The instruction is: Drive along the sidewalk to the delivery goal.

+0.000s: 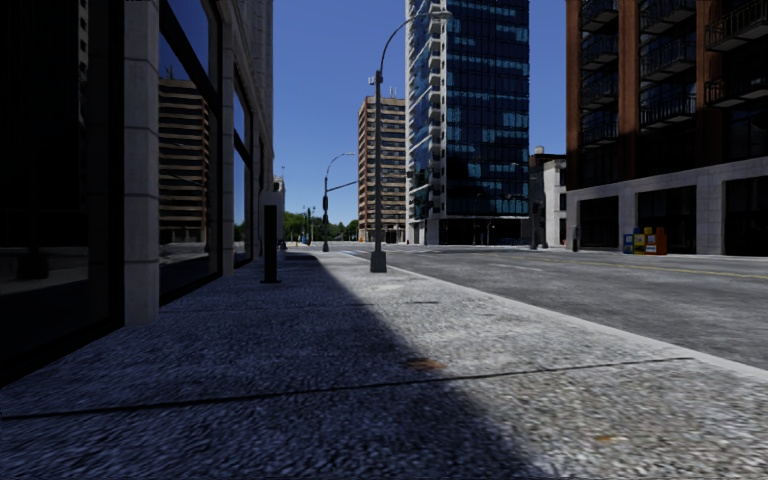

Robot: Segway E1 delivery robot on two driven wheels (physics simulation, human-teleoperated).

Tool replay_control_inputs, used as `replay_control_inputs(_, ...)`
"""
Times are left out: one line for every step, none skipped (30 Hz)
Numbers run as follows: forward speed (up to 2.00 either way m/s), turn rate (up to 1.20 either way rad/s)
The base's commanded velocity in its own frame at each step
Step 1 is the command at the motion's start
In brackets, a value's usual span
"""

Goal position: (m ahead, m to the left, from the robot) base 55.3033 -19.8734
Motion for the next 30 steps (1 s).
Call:
replay_control_inputs(2.00, 0.00)
replay_control_inputs(2.00, 0.00)
replay_control_inputs(2.00, 0.00)
replay_control_inputs(2.00, 0.00)
replay_control_inputs(2.00, 0.00)
replay_control_inputs(2.00, 0.00)
replay_control_inputs(2.00, 0.00)
replay_control_inputs(2.00, 0.00)
replay_control_inputs(2.00, 0.00)
replay_control_inputs(2.00, 0.00)
replay_control_inputs(2.00, 0.00)
replay_control_inputs(2.00, 0.00)
replay_control_inputs(2.00, 0.00)
replay_control_inputs(2.00, 0.00)
replay_control_inputs(2.00, 0.00)
replay_control_inputs(2.00, 0.00)
replay_control_inputs(2.00, 0.01)
replay_control_inputs(2.00, 0.10)
replay_control_inputs(2.00, 0.10)
replay_control_inputs(2.00, 0.18)
replay_control_inputs(2.00, 0.22)
replay_control_inputs(2.00, 0.25)
replay_control_inputs(2.00, 0.26)
replay_control_inputs(2.00, 0.26)
replay_control_inputs(2.00, 0.26)
replay_control_inputs(2.00, 0.26)
replay_control_inputs(2.00, 0.26)
replay_control_inputs(2.00, 0.26)
replay_control_inputs(2.00, 0.26)
replay_control_inputs(2.00, 0.26)
